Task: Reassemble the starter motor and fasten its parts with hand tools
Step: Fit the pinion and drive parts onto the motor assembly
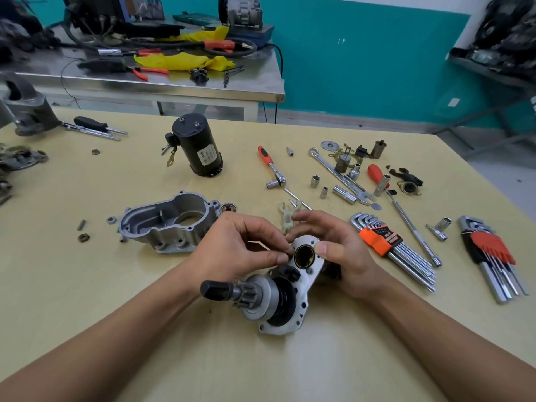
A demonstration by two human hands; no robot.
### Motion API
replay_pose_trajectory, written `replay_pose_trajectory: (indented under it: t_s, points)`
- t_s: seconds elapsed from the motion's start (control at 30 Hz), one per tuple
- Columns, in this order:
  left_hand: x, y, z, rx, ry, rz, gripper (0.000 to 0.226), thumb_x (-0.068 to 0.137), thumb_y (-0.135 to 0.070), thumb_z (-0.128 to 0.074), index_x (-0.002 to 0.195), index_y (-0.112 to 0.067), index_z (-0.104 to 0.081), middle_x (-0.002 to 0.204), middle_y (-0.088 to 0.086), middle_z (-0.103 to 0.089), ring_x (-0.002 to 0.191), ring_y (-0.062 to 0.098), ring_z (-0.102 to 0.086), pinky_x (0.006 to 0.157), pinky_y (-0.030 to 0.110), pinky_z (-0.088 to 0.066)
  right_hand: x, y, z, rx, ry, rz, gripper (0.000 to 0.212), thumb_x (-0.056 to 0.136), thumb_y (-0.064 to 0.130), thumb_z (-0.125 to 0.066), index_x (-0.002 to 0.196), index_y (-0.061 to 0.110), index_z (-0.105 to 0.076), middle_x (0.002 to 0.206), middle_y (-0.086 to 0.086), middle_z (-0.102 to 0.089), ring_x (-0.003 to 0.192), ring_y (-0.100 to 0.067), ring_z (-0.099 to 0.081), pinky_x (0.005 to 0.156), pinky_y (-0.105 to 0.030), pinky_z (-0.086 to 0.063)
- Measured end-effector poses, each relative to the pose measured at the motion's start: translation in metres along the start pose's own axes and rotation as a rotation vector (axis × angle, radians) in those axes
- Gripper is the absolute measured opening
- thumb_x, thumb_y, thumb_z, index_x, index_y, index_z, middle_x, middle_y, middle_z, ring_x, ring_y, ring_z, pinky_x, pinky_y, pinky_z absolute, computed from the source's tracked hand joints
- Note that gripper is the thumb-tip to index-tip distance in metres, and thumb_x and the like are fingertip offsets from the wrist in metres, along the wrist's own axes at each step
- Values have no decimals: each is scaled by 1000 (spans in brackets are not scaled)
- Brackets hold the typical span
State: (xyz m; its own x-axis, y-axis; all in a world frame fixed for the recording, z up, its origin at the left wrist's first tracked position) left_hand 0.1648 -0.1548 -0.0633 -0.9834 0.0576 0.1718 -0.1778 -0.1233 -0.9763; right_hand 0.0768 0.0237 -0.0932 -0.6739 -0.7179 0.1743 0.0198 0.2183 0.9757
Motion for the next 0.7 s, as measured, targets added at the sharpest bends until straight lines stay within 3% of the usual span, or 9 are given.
replay_pose_trajectory:
  t_s: [0.07, 0.2, 0.37, 0.57, 0.7]
  points:
    - [-1, 0, 0, 44, -8, -18, 16, 69, -16, -82, 83, -11, -77, 84, 6, -78, 84, 24, -75, 78, 33, -61, 0, 0, 0, 11, 2, 1, 51, 73, 27, -66, 122, 14, -61, 102, -8, -72, 93, -27, -67, 81, -38, -55]
    - [-2, 0, 1, 169, -20, -56, 14, 71, -19, -82, 84, -16, -78, 80, -3, -77, 78, 12, -74, 68, 20, -57, 0, 0, 0, 26, 7, -8, 52, 74, 26, -66, 123, 12, -60, 102, -7, -72, 92, -25, -68, 78, -35, -56]
    - [-1, -1, 5, 360, 15, -179, 13, 78, -5, -82, 89, -11, -80, 79, -6, -76, 75, 7, -72, 63, 14, -53, 0, 0, 0, 15, -4, -8, 52, 72, 27, -67, 122, 12, -60, 101, -7, -72, 90, -26, -67, 80, -37, -56]
    - [0, -4, 4, 363, 44, -252, 21, 76, -22, -79, 91, -7, -80, 82, -4, -75, 76, 6, -71, 63, 13, -51, 0, 0, -1, 7, -6, -3, 52, 72, 28, -67, 121, 14, -61, 100, -7, -73, 90, -25, -67, 79, -36, -55]
    - [1, 0, 0, 320, 3, -247, 20, 74, -20, -80, 86, -5, -80, 78, -5, -73, 73, 5, -69, 64, 14, -50, 0, 0, 0, 13, -9, -11, 53, 72, 28, -67, 122, 13, -61, 100, -8, -72, 91, -26, -67, 81, -39, -55]
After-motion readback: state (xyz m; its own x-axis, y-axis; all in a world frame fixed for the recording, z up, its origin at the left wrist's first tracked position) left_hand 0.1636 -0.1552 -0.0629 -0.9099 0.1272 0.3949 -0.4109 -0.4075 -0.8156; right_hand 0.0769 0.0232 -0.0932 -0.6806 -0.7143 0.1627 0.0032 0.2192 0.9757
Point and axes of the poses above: each hand's wrist, its own x-axis towards the middle knuckle, its own z-axis out of the back of the hand, y = z × x, the point moved 2 cm from there along x, towards the middle knuckle
